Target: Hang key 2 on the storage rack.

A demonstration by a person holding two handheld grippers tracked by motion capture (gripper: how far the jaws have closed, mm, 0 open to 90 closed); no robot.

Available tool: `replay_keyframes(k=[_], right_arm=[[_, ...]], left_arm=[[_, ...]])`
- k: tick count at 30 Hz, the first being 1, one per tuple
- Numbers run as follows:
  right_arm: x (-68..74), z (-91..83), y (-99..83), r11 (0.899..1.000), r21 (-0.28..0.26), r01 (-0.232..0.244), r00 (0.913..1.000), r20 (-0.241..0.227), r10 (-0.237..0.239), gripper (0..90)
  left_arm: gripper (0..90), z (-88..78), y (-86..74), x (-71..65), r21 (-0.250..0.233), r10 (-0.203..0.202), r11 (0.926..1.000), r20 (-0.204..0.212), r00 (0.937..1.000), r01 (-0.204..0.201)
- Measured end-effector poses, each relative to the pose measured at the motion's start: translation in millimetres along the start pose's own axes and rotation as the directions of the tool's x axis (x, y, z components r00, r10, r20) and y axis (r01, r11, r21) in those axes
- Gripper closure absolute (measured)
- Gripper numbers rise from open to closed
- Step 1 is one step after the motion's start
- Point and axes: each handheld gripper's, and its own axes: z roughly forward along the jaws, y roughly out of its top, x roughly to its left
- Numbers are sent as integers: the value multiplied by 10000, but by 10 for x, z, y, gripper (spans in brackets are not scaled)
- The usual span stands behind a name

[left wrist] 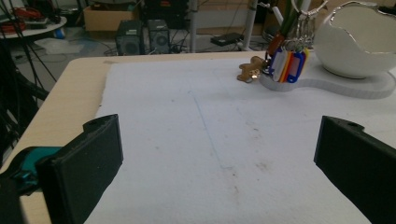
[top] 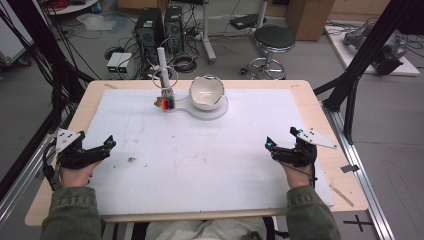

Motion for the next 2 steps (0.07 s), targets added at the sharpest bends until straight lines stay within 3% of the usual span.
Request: replay_keyframes(k=[2], right_arm=[[1, 3, 0, 10000, 13, -12, 10000, 15, 12, 9]], left_arm=[[16, 1, -38, 38, 50, -23, 10000, -93, 10000, 24]])
